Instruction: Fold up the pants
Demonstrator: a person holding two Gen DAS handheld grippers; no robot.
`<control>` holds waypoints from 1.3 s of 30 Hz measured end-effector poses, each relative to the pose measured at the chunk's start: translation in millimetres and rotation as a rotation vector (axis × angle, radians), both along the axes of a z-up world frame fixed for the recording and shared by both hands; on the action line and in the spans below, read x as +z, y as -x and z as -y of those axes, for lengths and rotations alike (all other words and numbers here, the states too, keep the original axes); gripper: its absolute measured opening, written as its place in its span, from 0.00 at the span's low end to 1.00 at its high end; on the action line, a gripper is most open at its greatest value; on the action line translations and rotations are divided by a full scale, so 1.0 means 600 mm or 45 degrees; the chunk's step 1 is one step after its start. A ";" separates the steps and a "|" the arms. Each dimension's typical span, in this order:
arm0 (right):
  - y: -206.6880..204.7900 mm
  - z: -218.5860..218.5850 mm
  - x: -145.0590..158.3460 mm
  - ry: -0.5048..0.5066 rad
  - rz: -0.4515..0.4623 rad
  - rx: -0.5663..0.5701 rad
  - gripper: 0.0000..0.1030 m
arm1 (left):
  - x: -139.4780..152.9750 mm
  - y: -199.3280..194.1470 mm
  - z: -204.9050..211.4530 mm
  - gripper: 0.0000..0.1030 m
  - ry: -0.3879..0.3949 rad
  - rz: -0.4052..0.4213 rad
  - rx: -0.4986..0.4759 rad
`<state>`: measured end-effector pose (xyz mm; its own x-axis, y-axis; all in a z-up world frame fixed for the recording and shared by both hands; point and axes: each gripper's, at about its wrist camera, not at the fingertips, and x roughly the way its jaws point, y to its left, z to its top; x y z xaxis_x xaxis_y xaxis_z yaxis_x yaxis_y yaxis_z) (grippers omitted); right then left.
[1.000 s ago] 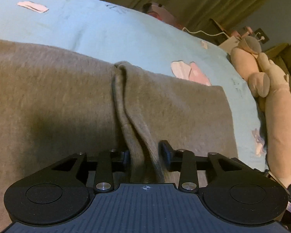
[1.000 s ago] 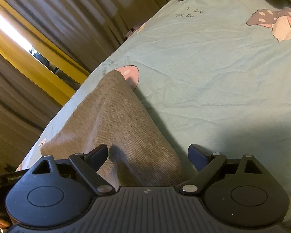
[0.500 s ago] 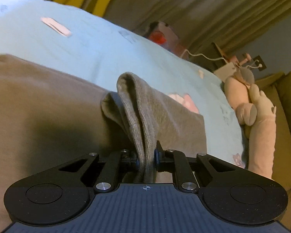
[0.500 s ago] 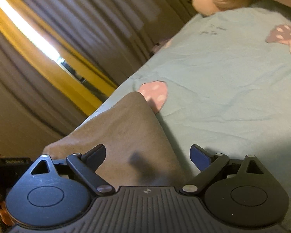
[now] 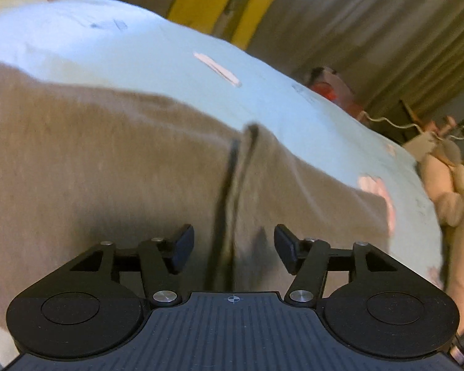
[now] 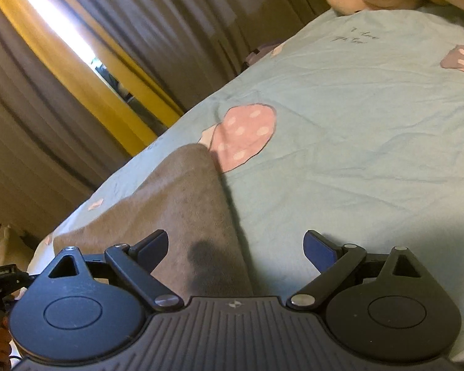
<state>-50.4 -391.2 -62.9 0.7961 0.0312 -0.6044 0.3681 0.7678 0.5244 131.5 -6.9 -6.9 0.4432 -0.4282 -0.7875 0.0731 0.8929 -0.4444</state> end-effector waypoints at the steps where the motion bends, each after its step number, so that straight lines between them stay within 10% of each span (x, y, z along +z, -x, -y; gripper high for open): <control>1: -0.001 -0.007 0.000 0.014 -0.009 0.018 0.92 | -0.004 0.006 0.006 0.67 -0.014 0.001 -0.037; 7: -0.043 -0.058 -0.016 0.214 -0.228 0.118 0.96 | -0.021 0.011 0.045 0.70 -0.226 0.021 -0.078; 16: -0.048 -0.061 -0.025 0.204 -0.194 0.120 0.96 | 0.029 -0.044 0.102 0.78 -0.386 0.250 -0.054; 20: -0.053 -0.061 -0.028 0.211 -0.189 0.123 0.96 | -0.028 -0.071 0.106 0.81 -0.655 0.248 0.020; 27: -0.051 -0.049 -0.032 0.163 -0.162 0.110 0.96 | 0.018 -0.037 0.028 0.84 -0.579 0.275 0.204; 33: -0.053 -0.054 -0.029 0.191 -0.174 0.123 0.96 | 0.065 0.041 -0.131 0.89 -0.301 0.212 0.296; 39: -0.043 -0.054 -0.013 0.200 -0.143 0.088 0.96 | 0.064 0.108 -0.251 0.91 -0.326 0.171 0.530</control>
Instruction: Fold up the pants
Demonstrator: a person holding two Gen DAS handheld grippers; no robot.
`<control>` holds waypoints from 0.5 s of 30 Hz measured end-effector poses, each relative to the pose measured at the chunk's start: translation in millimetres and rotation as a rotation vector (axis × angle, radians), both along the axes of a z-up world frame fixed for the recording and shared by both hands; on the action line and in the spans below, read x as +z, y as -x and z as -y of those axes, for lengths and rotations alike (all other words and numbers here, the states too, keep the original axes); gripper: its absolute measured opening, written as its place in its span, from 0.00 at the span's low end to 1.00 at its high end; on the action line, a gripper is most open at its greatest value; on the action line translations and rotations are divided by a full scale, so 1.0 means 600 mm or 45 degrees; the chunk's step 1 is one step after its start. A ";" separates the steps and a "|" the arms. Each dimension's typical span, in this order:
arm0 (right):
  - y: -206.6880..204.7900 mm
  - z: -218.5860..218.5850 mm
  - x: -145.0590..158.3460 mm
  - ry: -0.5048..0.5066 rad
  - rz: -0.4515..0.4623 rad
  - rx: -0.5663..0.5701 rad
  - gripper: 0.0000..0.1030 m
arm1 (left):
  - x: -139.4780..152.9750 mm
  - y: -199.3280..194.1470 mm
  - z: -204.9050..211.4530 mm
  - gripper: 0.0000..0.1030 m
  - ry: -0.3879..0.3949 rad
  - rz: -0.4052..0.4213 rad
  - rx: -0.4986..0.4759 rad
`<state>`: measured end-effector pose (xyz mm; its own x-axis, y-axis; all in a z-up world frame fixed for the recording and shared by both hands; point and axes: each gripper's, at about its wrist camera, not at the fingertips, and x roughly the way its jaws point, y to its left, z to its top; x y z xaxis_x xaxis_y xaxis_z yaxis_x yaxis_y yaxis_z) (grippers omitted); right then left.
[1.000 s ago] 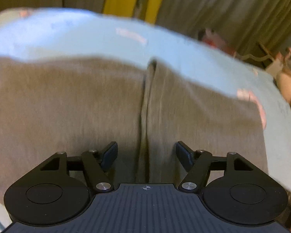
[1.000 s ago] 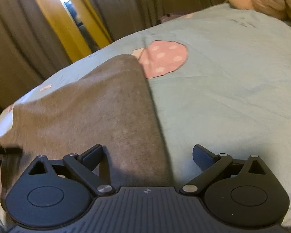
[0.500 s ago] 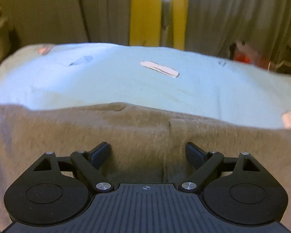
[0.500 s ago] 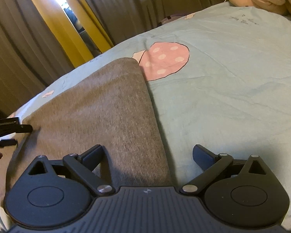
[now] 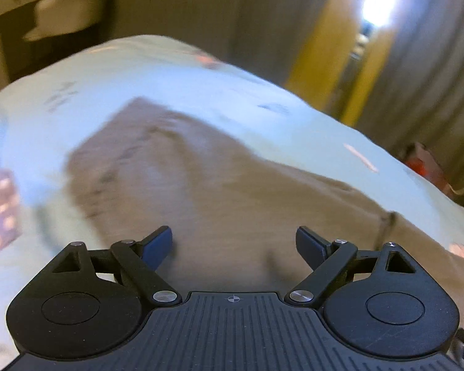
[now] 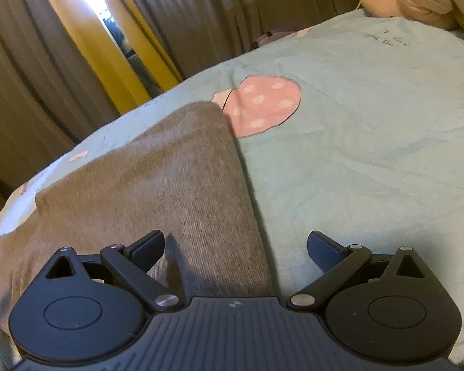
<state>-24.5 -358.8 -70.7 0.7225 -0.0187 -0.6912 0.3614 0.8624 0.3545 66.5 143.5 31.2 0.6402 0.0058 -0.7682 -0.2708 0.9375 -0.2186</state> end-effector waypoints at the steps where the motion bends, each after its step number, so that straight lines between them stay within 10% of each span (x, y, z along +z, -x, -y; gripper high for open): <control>1: 0.003 -0.002 0.004 0.013 0.015 -0.003 0.96 | -0.008 0.008 -0.017 0.91 0.013 -0.019 0.030; 8: 0.006 -0.014 0.013 0.057 0.010 0.015 0.96 | -0.070 0.029 -0.133 0.90 0.396 -0.105 0.259; 15: 0.001 -0.017 0.005 0.063 -0.033 0.012 0.96 | -0.113 0.025 -0.179 0.89 0.535 -0.080 0.385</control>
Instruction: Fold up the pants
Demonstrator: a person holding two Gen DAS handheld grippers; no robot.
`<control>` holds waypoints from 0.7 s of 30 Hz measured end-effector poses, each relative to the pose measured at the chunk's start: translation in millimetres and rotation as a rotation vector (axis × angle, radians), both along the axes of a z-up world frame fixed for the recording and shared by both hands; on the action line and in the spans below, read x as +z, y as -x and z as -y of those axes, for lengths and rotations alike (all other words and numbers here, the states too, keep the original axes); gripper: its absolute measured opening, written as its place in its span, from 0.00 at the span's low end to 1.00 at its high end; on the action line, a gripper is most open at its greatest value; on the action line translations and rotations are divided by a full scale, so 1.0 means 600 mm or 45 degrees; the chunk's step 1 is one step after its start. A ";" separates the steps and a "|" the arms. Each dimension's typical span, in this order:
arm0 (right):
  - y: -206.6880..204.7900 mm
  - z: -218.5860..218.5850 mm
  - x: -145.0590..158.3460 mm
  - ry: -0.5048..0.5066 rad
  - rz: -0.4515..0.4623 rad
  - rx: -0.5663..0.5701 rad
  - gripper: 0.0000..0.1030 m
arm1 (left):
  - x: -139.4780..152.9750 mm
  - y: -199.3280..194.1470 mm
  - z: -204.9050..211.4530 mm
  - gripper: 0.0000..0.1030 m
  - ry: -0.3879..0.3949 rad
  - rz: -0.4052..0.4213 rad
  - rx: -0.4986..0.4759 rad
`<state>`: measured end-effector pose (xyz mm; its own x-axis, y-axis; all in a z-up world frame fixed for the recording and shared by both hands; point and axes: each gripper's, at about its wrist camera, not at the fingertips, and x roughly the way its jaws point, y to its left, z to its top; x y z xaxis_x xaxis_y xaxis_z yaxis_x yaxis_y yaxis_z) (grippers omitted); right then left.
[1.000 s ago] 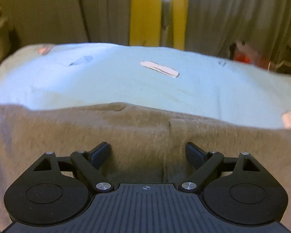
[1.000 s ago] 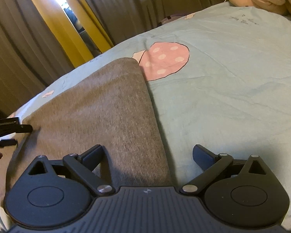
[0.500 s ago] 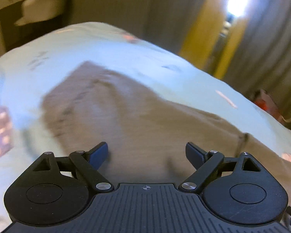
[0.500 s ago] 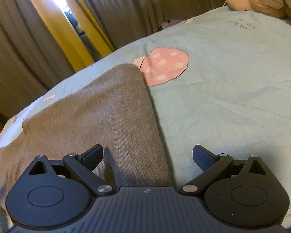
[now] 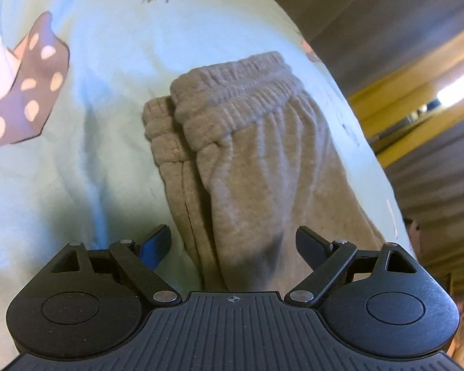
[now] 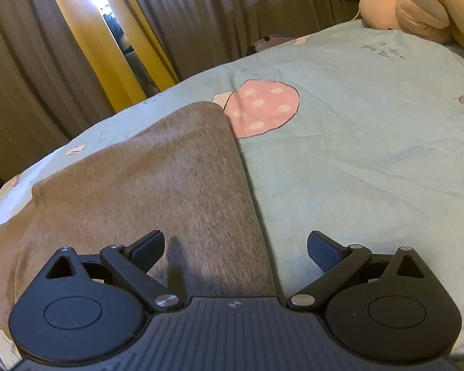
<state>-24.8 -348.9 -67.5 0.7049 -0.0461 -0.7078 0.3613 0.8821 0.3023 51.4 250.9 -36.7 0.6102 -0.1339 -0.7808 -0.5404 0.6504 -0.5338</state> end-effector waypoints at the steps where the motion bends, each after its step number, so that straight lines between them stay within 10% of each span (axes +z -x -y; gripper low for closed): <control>1: 0.000 0.000 -0.001 -0.006 0.000 0.005 0.96 | -0.003 0.000 -0.002 0.89 0.011 0.004 0.013; 10: 0.027 -0.068 0.044 0.278 0.233 0.122 0.95 | -0.012 -0.004 0.004 0.92 -0.022 -0.014 0.009; 15: -0.006 -0.157 0.009 0.340 0.040 0.392 0.43 | -0.015 -0.013 0.010 0.93 -0.038 -0.024 0.010; 21: 0.005 -0.218 0.023 0.232 0.167 0.640 0.46 | -0.019 -0.004 -0.001 0.92 0.029 0.023 0.048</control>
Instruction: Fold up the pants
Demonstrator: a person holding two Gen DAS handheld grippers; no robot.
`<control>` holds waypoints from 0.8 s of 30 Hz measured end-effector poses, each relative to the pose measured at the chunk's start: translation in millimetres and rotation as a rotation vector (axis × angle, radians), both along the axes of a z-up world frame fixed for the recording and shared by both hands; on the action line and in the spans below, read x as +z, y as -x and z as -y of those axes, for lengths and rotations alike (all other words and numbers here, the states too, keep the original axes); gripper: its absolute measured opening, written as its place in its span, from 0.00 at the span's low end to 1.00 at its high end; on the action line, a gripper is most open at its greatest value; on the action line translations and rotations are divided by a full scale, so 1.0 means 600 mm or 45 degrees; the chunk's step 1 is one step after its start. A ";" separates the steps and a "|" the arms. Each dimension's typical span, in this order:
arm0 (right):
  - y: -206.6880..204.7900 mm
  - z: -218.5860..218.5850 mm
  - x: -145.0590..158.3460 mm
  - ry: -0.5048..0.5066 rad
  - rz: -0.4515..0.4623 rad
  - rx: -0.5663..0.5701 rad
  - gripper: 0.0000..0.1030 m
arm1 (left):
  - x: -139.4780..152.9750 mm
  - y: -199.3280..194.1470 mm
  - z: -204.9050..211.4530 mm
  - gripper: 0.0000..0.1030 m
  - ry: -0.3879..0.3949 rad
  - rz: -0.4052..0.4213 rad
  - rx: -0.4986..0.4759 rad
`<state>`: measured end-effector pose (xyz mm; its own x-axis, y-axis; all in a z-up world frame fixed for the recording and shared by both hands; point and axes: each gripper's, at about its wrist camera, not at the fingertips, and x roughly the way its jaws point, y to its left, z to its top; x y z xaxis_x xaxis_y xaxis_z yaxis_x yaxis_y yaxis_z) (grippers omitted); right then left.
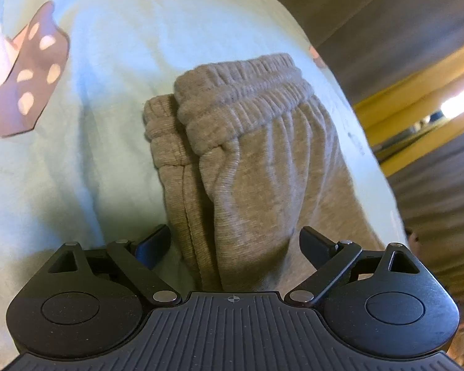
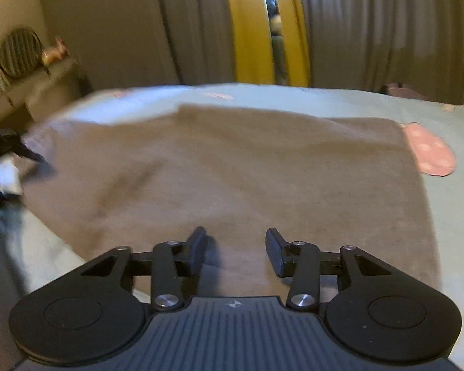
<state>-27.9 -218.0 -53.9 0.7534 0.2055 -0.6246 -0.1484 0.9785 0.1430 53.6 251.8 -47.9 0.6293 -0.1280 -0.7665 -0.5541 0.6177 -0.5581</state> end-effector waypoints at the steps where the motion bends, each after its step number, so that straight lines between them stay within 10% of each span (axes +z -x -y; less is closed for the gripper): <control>1: 0.004 -0.006 0.000 0.056 0.021 -0.011 0.50 | -0.002 0.003 -0.005 0.92 0.024 0.012 0.015; 14: -0.007 0.027 -0.019 0.083 -0.055 -0.100 0.79 | -0.020 0.005 -0.059 0.91 0.186 0.203 0.028; 20: -0.008 0.027 -0.020 0.089 -0.055 -0.103 0.82 | -0.043 0.008 -0.079 0.56 0.229 0.242 0.034; 24: -0.009 0.026 -0.022 0.083 -0.052 -0.107 0.86 | -0.058 0.002 -0.080 0.58 0.202 0.213 0.027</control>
